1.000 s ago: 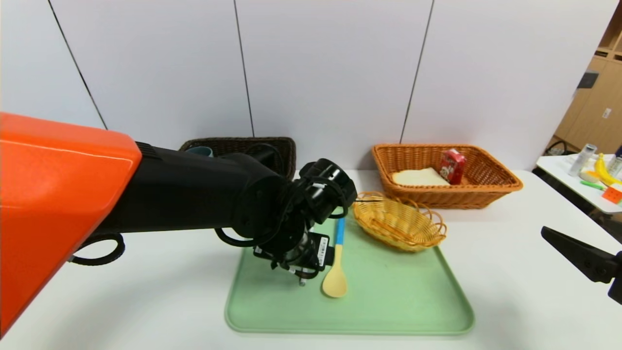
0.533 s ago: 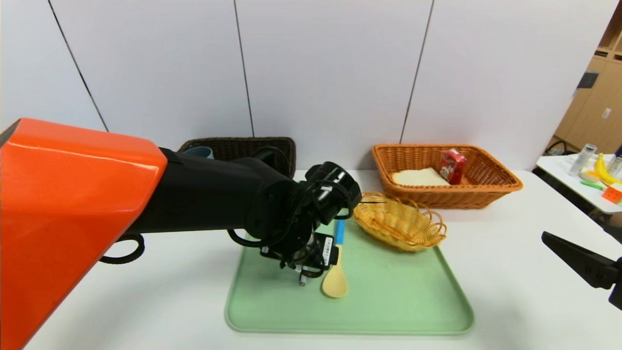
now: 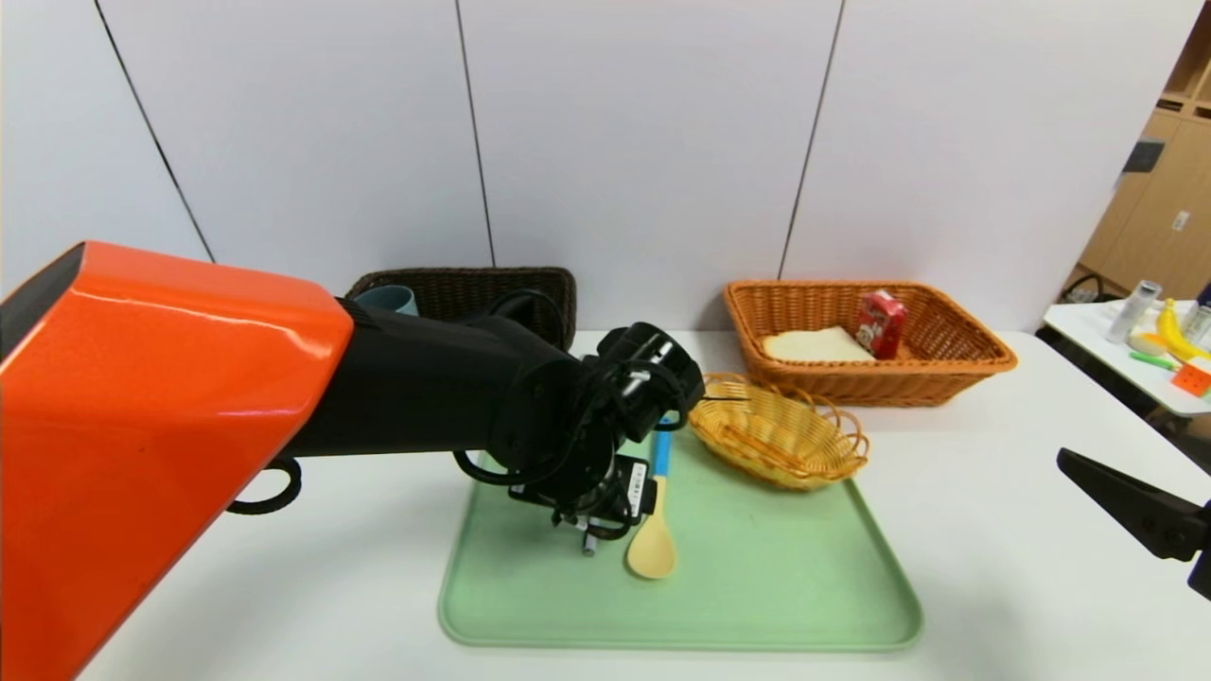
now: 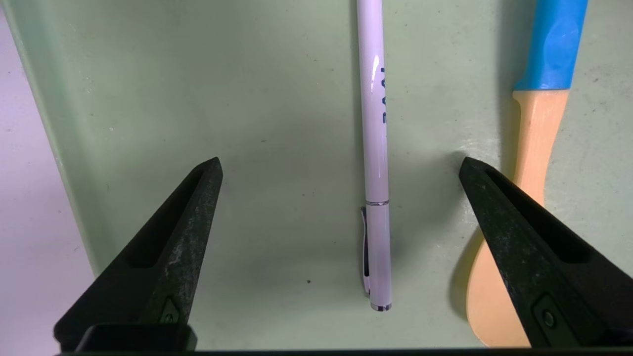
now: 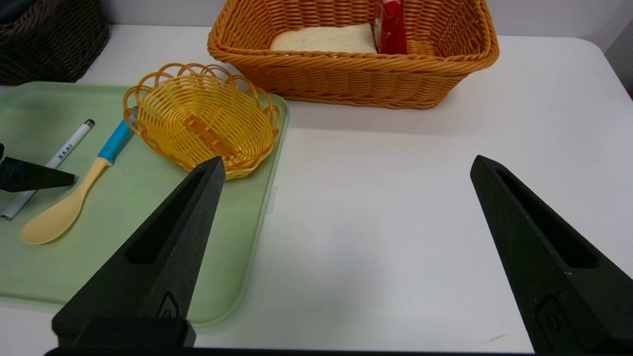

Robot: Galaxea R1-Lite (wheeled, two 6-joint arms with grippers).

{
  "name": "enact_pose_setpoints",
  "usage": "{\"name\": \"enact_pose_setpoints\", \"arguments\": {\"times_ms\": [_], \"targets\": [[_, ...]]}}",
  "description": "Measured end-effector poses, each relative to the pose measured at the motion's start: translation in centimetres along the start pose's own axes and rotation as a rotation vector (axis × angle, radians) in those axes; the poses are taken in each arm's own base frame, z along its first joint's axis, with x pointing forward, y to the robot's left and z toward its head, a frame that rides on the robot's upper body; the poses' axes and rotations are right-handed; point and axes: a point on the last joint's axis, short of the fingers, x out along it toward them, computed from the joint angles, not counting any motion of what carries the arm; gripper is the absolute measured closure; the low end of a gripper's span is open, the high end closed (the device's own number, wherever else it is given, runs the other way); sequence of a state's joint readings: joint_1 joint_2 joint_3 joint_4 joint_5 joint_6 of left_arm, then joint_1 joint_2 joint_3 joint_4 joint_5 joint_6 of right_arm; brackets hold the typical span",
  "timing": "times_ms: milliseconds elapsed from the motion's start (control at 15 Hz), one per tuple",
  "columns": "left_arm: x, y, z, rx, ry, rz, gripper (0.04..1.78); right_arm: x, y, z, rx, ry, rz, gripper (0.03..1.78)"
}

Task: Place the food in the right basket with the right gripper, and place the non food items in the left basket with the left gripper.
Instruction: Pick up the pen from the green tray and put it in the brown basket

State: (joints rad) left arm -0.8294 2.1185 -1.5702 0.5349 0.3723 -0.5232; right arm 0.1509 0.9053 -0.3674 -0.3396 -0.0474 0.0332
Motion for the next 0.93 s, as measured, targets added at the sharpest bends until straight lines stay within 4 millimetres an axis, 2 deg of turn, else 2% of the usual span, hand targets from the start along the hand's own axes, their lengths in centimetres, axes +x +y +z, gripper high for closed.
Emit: {"name": "enact_pose_setpoints", "arguments": {"times_ms": [267, 333, 600, 800, 867, 933], "targets": [[0.09, 0.03, -0.1, 0.002, -0.002, 0.012, 0.13, -0.02, 0.0, -0.04, 0.0, 0.001, 0.0, 0.1], [0.11, 0.02, -0.09, 0.001, -0.006, 0.014, 0.21, -0.01, 0.0, -0.08, 0.0, 0.002, 0.0, 0.1], [0.29, -0.09, 0.01, -0.001, -0.018, 0.009, 0.78, -0.13, -0.01, -0.08, 0.0, -0.001, 0.0, 0.1], [0.34, -0.1, -0.05, 0.0, -0.015, 0.01, 1.04, -0.22, -0.01, -0.04, 0.001, -0.006, 0.001, 0.1], [0.35, -0.09, -0.08, 0.001, -0.013, 0.01, 1.28, -0.26, -0.01, -0.03, 0.001, -0.008, 0.002, 0.1], [0.38, -0.1, -0.12, 0.002, -0.012, 0.011, 1.77, -0.29, -0.01, -0.03, 0.0, -0.009, 0.002, 0.1]]}}
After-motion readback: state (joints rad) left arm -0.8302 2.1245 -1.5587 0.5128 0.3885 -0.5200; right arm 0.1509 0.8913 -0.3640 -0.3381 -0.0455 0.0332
